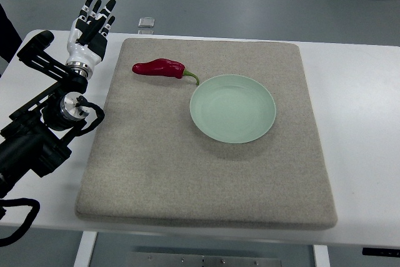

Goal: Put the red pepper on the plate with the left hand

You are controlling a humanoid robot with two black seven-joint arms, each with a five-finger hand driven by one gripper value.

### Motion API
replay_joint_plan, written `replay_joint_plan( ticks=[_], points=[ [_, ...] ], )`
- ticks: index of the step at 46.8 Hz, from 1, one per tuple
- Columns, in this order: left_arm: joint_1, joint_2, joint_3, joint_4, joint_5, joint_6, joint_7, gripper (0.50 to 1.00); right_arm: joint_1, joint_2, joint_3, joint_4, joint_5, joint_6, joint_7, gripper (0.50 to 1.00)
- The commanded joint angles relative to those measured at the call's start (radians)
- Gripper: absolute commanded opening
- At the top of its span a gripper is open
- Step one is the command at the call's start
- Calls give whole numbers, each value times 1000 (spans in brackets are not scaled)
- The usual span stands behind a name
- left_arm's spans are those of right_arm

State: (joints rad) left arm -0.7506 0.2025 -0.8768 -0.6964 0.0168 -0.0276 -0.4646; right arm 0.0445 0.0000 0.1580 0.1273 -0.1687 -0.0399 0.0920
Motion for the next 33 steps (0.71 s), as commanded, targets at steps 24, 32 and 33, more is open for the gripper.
replay_joint_plan(
  ticks=[24,32,33],
  points=[
    [2,9,-4,0,0,-41,1,1000,0,0,0,0,0,0,0,932],
    [4,11,-4,2,-8,-66,0,1000,0,0,0,0,0,0,0,932],
    [4,11,-4,3,-8,-66,1,1000,0,0,0,0,0,0,0,932]
  ],
)
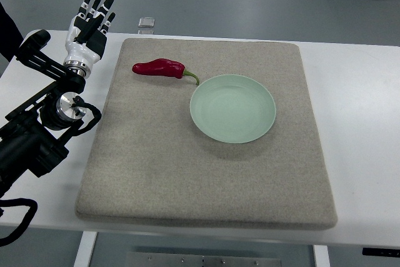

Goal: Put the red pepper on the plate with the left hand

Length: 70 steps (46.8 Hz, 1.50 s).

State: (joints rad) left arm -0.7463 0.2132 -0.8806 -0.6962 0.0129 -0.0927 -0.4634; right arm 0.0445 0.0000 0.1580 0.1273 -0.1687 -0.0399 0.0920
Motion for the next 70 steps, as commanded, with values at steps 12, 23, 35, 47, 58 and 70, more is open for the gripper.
replay_joint_plan(
  ticks=[12,23,35,47,58,70],
  points=[
    [1,3,2,11,-5,-7,0,1000,0,0,0,0,0,0,0,932],
    [-1,8,3,12,-1,-55,0,1000,0,0,0,0,0,0,0,932],
    [-4,11,11,21,9,-59,-1,1000,0,0,0,0,0,0,0,932],
    [-8,11,6,23,2,-59,0,1000,0,0,0,0,0,0,0,932],
    [-15,11,3,35,-8,-47,0,999,0,0,0,0,0,0,0,932],
    [-36,12,22,34,15,-44,-1,994,0,0,0,0,0,-2,0,932]
  ],
)
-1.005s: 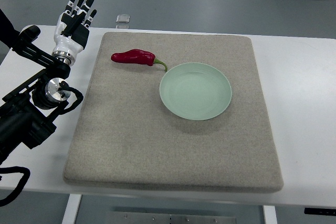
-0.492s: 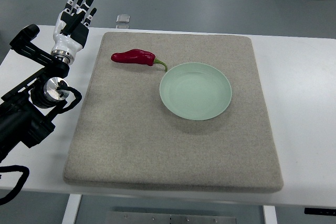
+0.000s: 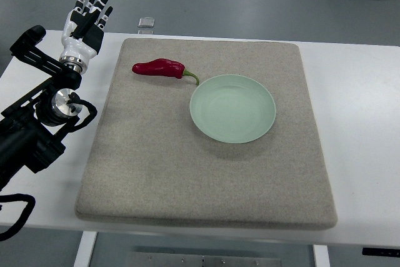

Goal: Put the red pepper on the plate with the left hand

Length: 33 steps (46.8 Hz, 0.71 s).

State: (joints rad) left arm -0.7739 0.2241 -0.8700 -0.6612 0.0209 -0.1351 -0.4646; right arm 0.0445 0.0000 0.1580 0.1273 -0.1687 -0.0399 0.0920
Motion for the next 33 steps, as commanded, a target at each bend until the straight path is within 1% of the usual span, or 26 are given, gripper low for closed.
replay_joint_plan(
  ticks=[1,9,13,18,23,28,33],
  points=[
    [-10,4,12,-3,16,0,0,992,0,0,0,0,0,0,0,932],
    [-28,21,9,-9,220,6,-5,986,0,0,0,0,0,0,0,932],
    [-50,23,11,-14,315,28,-14,984,0,0,0,0,0,0,0,932],
    [-74,40,20,-17,427,49,-9,984,0,0,0,0,0,0,0,932],
    [-110,57,80,-18,553,66,-5,984,0,0,0,0,0,0,0,932],
    [-137,72,150,-18,642,104,-6,984,0,0,0,0,0,0,0,932],
    [-160,75,221,-18,709,120,-2,994,0,0,0,0,0,0,0,932]
  ],
)
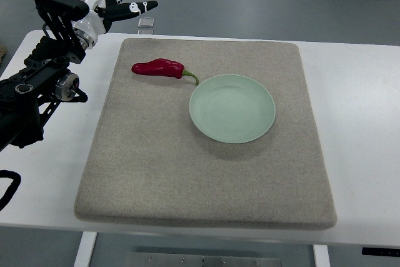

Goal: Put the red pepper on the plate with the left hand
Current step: 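Swing the left hand over the mat toward the red pepper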

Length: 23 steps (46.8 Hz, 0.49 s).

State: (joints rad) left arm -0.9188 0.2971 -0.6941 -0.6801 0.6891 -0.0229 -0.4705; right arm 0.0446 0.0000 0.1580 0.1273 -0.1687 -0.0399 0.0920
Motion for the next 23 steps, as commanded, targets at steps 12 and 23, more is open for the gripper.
replay_joint_plan(
  ticks=[12,23],
  points=[
    [-48,17,119,10,56,8,4,1000,0,0,0,0,0,0,0,932],
    [-71,27,134,10,67,9,4,996,0,0,0,0,0,0,0,932]
  ],
)
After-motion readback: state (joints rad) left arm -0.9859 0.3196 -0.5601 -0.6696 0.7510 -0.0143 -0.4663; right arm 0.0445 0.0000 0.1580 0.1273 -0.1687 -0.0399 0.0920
